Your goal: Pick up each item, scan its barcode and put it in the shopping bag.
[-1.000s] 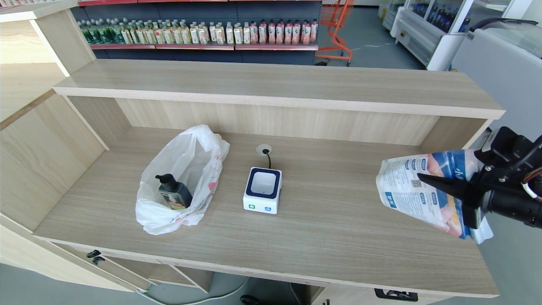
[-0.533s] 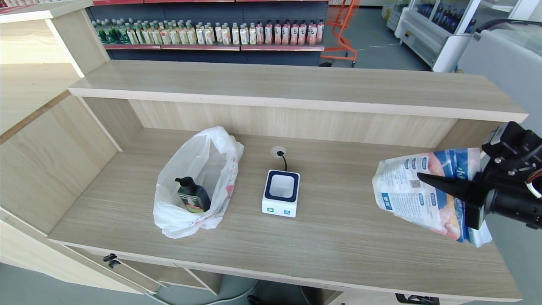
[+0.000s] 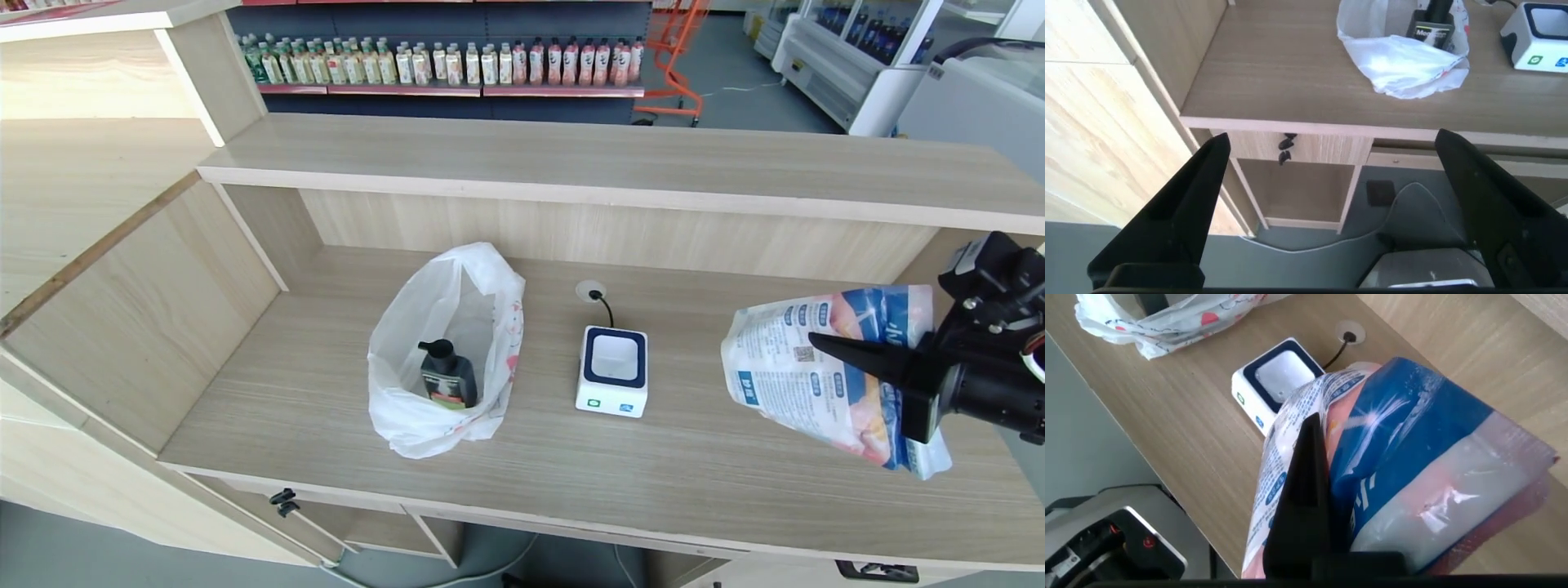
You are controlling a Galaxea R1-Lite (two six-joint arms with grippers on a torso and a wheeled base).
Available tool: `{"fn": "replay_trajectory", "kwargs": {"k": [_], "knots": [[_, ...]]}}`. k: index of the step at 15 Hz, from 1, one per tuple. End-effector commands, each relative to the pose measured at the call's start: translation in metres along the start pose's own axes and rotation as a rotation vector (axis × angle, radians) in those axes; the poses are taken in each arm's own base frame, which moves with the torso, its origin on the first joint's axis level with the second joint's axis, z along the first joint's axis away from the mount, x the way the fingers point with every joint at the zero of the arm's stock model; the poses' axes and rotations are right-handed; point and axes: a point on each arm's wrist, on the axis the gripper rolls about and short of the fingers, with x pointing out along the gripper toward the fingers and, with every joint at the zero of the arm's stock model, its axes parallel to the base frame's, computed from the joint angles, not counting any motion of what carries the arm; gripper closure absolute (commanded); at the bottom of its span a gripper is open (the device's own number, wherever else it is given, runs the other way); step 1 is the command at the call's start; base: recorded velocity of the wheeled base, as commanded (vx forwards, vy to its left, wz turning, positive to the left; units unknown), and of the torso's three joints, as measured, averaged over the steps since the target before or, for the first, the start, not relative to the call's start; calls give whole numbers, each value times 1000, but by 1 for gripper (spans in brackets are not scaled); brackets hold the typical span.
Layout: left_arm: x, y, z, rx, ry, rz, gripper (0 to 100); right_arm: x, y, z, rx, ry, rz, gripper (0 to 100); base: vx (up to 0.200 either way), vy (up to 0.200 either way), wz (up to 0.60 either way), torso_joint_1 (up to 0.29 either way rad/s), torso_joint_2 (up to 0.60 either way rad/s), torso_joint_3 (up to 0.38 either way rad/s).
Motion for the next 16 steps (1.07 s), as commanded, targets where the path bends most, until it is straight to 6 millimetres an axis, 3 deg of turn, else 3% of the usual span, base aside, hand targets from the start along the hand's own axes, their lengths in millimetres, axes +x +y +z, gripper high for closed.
{"fn": "replay_trajectory", "kwargs": {"k": [1, 4, 13, 16], "knots": [[0, 0, 0, 0, -1, 0, 0, -1, 1, 0, -2, -2, 0, 100, 0, 200, 0, -7, 2, 2], [0, 0, 0, 2, -1, 0, 0, -4, 3, -1, -2, -3, -1, 100, 0, 200, 0, 2, 4, -2], [0, 0, 0, 2, -1, 0, 0, -11, 15, -16, 15, 46, 21, 100, 0, 0, 0, 0, 0, 0], [0, 0, 0, 3, -1, 0, 0, -9, 15, -18, 17, 52, 24, 100, 200, 0, 0, 1, 4, 4]]}}
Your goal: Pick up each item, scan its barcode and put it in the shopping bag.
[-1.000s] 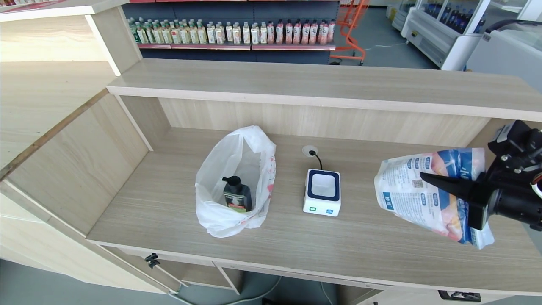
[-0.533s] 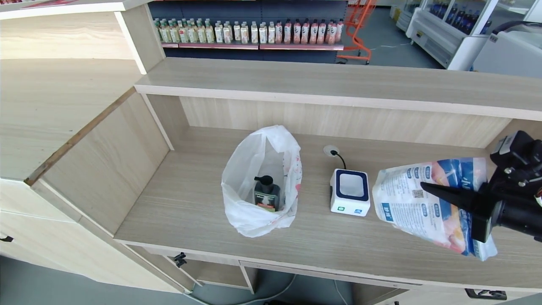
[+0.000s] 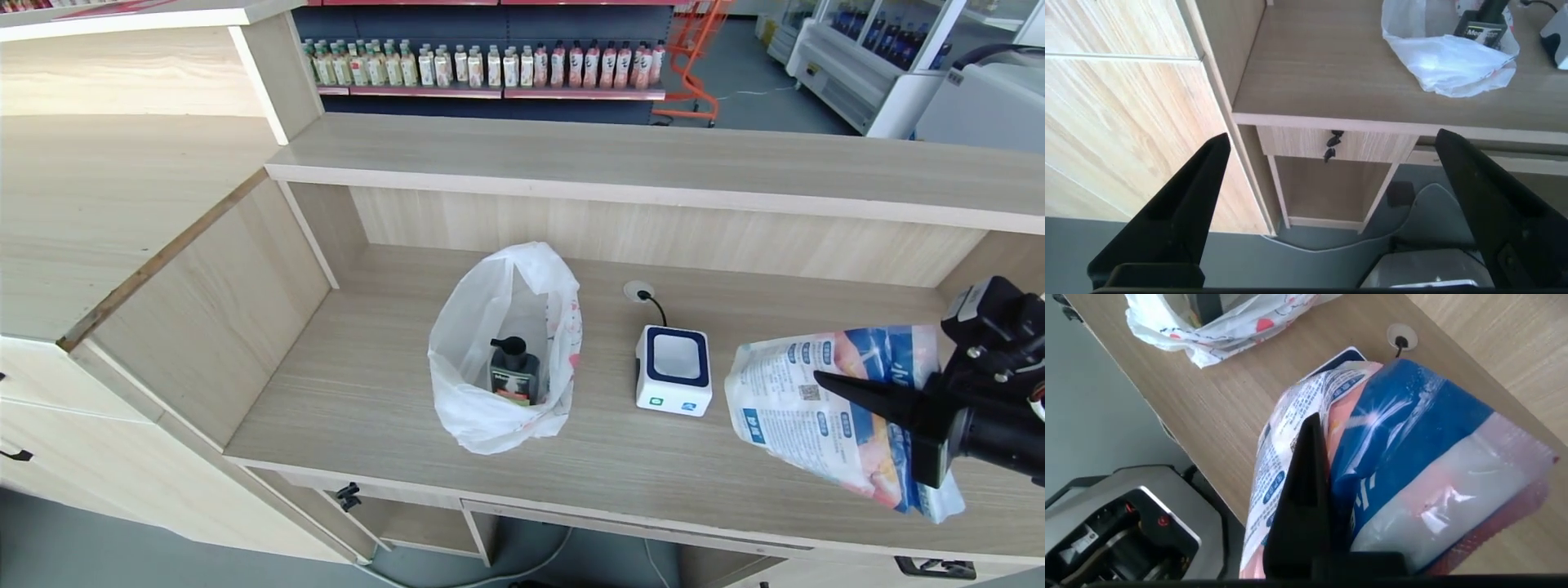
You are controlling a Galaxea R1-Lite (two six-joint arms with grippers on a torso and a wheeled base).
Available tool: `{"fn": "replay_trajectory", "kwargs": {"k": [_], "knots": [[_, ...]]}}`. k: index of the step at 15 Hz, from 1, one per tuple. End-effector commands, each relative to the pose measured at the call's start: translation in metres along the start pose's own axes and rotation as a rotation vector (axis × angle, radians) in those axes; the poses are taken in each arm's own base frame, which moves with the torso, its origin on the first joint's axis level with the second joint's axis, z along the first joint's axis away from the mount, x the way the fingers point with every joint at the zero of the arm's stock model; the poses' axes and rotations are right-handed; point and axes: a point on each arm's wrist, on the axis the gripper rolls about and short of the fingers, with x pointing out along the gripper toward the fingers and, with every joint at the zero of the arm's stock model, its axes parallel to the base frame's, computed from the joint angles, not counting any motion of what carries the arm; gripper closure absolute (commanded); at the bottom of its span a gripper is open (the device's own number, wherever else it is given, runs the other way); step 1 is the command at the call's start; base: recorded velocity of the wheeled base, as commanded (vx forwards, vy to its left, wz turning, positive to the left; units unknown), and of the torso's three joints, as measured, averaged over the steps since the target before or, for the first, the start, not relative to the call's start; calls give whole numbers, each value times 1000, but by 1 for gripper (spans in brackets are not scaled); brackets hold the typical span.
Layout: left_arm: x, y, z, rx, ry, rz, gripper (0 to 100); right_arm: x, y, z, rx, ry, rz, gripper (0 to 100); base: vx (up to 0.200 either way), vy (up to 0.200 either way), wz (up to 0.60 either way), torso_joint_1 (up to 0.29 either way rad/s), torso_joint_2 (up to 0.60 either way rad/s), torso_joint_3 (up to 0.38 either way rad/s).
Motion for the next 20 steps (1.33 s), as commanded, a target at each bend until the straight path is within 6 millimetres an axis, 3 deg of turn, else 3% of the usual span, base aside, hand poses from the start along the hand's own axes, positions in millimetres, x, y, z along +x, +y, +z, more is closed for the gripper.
{"fn": "replay_trajectory", "kwargs": {"k": [1, 3, 6, 12, 18, 20], "knots": [[0, 0, 0, 0, 0, 0, 0, 2, -1, -1, 1, 3, 3, 100, 0, 0, 0, 0, 0, 0], [0, 0, 0, -2, 0, 0, 0, 5, -3, 0, 3, 2, 8, 100, 0, 0, 0, 0, 0, 0], [0, 0, 0, -2, 0, 0, 0, 25, -12, -1, -3, 25, 25, 100, 0, 0, 0, 0, 0, 0], [0, 0, 0, -2, 1, 0, 0, 96, -34, -10, -195, -28, 22, 100, 0, 0, 0, 0, 0, 0], [0, 0, 0, -2, 1, 0, 0, 128, -35, -35, -374, -88, 185, 100, 0, 0, 0, 0, 0, 0], [0, 0, 0, -2, 1, 0, 0, 149, -41, -39, -466, -156, 219, 100, 0, 0, 0, 0, 0, 0]]}}
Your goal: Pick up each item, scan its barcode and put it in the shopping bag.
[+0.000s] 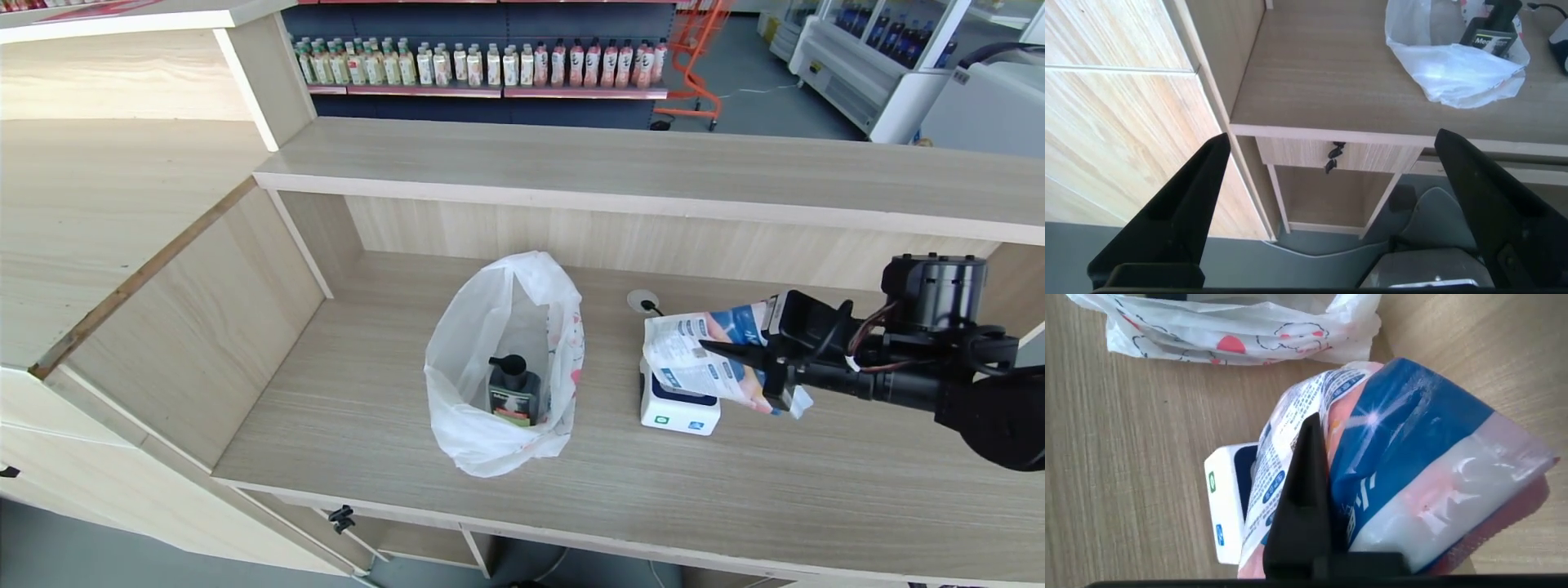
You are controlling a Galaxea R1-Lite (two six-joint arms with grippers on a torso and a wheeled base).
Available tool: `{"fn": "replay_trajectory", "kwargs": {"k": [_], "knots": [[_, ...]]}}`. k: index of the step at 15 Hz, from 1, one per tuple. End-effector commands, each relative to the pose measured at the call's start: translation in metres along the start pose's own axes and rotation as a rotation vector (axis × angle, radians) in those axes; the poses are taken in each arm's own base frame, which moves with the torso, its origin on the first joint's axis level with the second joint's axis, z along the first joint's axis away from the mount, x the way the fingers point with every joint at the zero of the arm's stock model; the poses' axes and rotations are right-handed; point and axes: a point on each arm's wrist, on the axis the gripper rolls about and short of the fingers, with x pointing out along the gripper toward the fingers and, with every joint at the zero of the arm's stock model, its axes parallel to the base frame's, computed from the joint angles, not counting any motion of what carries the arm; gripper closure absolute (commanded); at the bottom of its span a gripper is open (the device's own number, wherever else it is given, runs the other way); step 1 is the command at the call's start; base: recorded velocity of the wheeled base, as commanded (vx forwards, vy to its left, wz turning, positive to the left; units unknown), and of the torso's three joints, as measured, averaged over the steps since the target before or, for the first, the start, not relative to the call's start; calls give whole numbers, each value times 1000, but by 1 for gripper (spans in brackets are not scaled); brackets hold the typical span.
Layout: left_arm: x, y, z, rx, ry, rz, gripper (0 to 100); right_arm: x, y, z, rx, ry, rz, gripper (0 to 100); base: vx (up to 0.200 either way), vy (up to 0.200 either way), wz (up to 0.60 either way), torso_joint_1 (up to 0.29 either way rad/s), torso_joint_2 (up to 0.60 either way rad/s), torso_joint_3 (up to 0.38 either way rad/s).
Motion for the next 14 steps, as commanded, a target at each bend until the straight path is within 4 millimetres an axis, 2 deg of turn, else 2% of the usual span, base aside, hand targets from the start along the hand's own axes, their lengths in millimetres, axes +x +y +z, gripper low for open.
{"fn": "replay_trajectory", "kwargs": {"k": [1, 5, 10, 14], "knots": [[0, 0, 0, 0, 2, 0, 0, 23, -1, -21, -41, -24, 44, 100, 0, 0, 0, 0, 0, 0], [0, 0, 0, 0, 2, 0, 0, 32, 1, -30, -70, -28, 65, 100, 0, 0, 0, 0, 0, 0], [0, 0, 0, 0, 0, 0, 0, 23, -15, -9, -121, -63, 11, 100, 0, 0, 0, 0, 0, 0], [0, 0, 0, 0, 2, 0, 0, 18, -12, -9, -118, -39, 6, 100, 0, 0, 0, 0, 0, 0]]}}
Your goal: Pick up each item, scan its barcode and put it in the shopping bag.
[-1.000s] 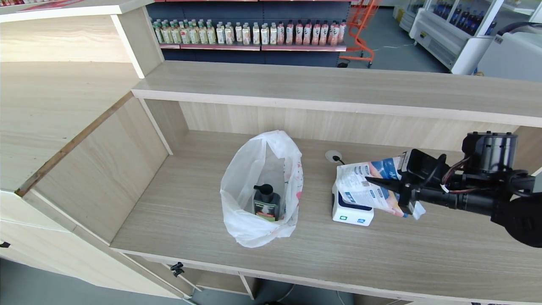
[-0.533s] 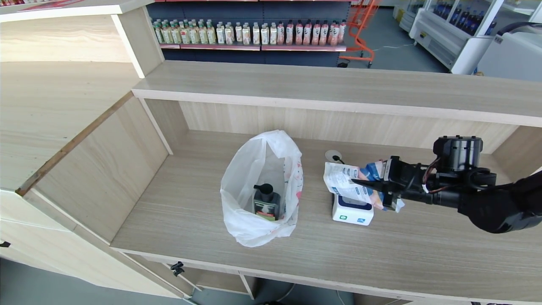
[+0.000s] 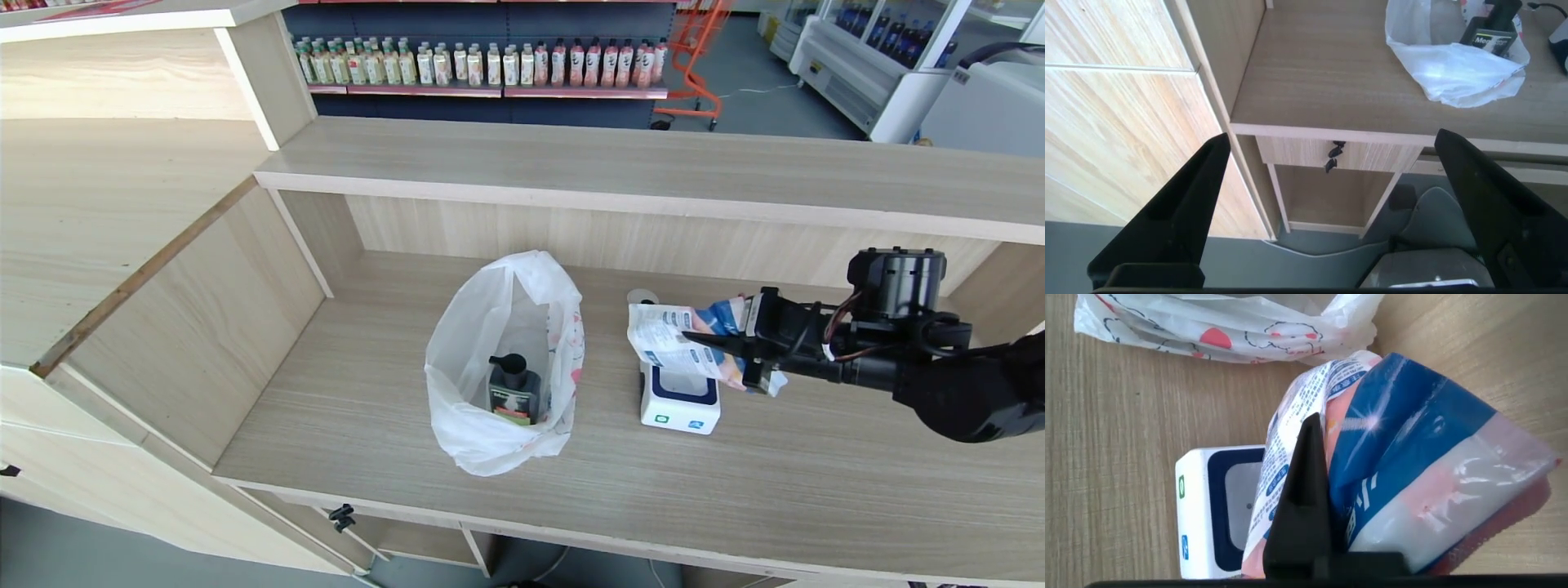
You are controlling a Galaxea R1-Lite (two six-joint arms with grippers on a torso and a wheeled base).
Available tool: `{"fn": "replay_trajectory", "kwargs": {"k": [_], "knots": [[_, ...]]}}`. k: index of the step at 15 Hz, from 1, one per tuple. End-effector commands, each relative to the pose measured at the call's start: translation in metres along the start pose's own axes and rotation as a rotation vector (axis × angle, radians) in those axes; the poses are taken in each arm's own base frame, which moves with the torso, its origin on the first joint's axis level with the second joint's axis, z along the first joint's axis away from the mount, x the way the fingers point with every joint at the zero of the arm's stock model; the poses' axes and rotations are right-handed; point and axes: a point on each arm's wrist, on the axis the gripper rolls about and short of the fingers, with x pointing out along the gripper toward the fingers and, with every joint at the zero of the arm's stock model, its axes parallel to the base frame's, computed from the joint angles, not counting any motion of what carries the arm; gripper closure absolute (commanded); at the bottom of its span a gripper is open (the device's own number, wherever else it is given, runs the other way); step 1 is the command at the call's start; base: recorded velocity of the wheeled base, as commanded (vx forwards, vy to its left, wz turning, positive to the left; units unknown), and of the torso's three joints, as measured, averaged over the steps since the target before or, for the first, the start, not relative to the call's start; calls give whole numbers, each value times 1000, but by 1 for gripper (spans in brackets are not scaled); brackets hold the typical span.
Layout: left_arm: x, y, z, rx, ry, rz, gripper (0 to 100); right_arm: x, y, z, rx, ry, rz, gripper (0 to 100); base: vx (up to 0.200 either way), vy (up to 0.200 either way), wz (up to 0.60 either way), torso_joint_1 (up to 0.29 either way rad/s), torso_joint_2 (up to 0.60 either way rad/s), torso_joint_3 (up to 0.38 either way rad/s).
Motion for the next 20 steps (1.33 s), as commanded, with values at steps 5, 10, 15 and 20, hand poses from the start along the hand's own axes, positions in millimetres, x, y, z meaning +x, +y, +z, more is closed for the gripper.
{"fn": "replay_trajectory", "kwargs": {"k": [5, 10, 15, 20], "knots": [[0, 0, 0, 0, 1, 0, 0, -8, 1, 1, -24, 22, -11, 100, 0, 0, 0, 0, 0, 0], [0, 0, 0, 0, 1, 0, 0, -16, 6, 1, -29, 44, -10, 100, 0, 0, 0, 0, 0, 0], [0, 0, 0, 0, 1, 0, 0, -27, 0, 15, 32, 19, -38, 100, 0, 0, 0, 0, 0, 0], [0, 0, 0, 0, 1, 0, 0, -32, -12, 49, 493, -104, -37, 100, 0, 0, 0, 0, 0, 0]]}}
